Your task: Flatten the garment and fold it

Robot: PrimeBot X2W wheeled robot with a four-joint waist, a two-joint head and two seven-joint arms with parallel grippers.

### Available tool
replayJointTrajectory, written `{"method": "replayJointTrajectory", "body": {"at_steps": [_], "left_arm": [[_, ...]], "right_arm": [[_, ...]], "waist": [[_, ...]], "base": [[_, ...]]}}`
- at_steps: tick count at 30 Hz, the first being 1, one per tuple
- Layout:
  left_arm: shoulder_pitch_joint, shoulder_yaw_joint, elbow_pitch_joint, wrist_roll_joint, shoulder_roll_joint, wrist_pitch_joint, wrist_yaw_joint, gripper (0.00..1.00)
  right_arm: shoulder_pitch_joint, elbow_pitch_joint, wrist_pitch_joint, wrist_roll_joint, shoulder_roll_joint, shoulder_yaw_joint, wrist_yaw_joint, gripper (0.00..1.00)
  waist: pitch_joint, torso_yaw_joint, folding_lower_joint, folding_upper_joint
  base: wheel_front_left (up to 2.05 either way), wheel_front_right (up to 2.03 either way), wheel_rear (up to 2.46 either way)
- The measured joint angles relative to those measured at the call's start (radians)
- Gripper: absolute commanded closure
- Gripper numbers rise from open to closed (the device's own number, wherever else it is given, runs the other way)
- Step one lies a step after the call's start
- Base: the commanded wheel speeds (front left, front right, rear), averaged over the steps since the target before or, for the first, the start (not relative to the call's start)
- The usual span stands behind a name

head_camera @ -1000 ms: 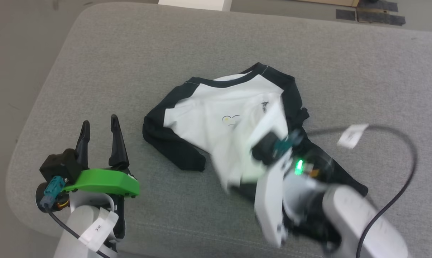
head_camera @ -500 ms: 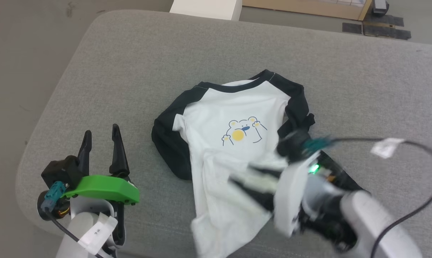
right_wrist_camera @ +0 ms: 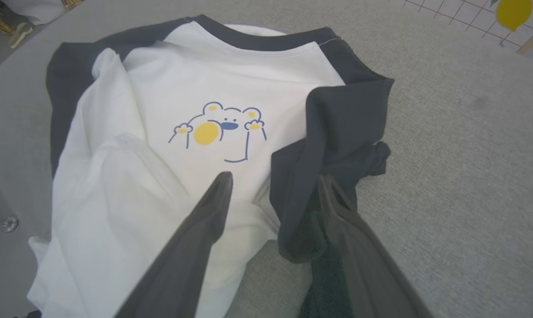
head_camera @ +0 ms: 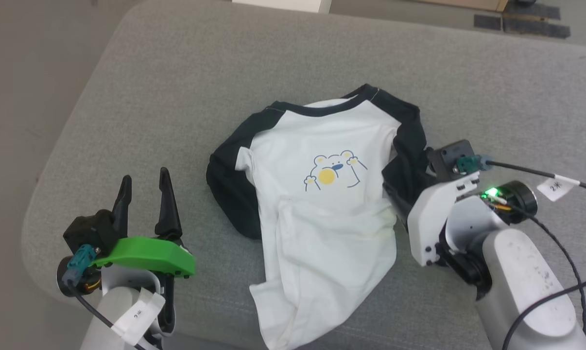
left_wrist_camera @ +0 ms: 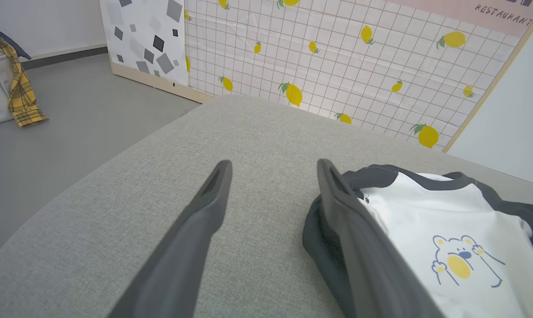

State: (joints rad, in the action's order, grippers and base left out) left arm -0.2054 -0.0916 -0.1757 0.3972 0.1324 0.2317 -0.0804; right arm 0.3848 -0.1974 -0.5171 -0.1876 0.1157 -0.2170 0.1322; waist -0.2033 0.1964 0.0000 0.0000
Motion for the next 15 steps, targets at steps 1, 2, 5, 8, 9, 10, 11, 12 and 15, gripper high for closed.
{"method": "replayJointTrajectory", "body": {"at_steps": [1, 2, 5, 8, 9, 10, 11, 12, 15], "left_arm": [[0.000, 0.000, -0.001, 0.000, 0.000, 0.000, 0.000, 0.00], [-0.001, -0.001, -0.001, 0.000, -0.001, 0.000, 0.000, 0.00], [-0.004, -0.004, -0.006, 0.008, -0.008, 0.007, 0.000, 0.00], [-0.009, -0.008, -0.011, 0.009, -0.012, 0.009, 0.000, 0.00], [-0.011, -0.009, -0.012, 0.009, -0.012, 0.009, 0.000, 0.00], [-0.012, -0.009, -0.013, 0.009, -0.013, 0.009, 0.000, 0.00], [-0.013, -0.010, -0.016, 0.009, -0.013, 0.009, 0.000, 0.00], [-0.014, -0.011, -0.019, 0.009, -0.014, 0.009, 0.000, 0.00], [-0.018, -0.015, -0.030, 0.009, -0.014, 0.012, 0.000, 0.00]], "right_arm": [[0.010, -0.013, 0.005, 0.019, -0.004, 0.006, 0.000, 0.00], [0.022, -0.029, 0.009, 0.037, -0.009, 0.014, 0.000, 0.00], [0.060, -0.094, 0.026, 0.084, -0.025, 0.053, 0.000, 0.00], [0.080, -0.133, 0.034, 0.089, -0.036, 0.061, 0.000, 0.55], [0.086, -0.141, 0.035, 0.089, -0.040, 0.060, 0.000, 0.90], [0.090, -0.142, 0.042, 0.088, -0.041, 0.057, 0.000, 1.00], [0.096, -0.146, 0.047, 0.083, -0.042, 0.052, 0.000, 1.00], [0.100, -0.147, 0.049, 0.072, -0.043, 0.047, 0.000, 1.00], [0.107, -0.100, 0.064, 0.005, -0.037, 0.053, 0.000, 1.00]], "waist": [[-0.006, 0.001, 0.0000, 0.0000], [-0.013, 0.002, 0.0000, 0.0000], [-0.039, 0.009, 0.0000, 0.0000], [-0.055, 0.014, 0.0000, 0.0000], [-0.060, 0.015, 0.0000, 0.0000], [-0.064, 0.016, 0.0000, 0.0000], [-0.067, 0.016, 0.0000, 0.0000], [-0.068, 0.015, 0.0000, 0.0000], [-0.059, 0.001, 0.0000, 0.0000]], "base": [[0.00, 0.00, 0.00], [0.00, 0.00, 0.00], [0.00, 0.00, 0.00], [0.00, 0.00, 0.00], [0.00, 0.00, 0.00], [0.00, 0.00, 0.00], [0.00, 0.00, 0.00], [0.00, 0.00, 0.00], [0.00, 0.00, 0.00]]}}
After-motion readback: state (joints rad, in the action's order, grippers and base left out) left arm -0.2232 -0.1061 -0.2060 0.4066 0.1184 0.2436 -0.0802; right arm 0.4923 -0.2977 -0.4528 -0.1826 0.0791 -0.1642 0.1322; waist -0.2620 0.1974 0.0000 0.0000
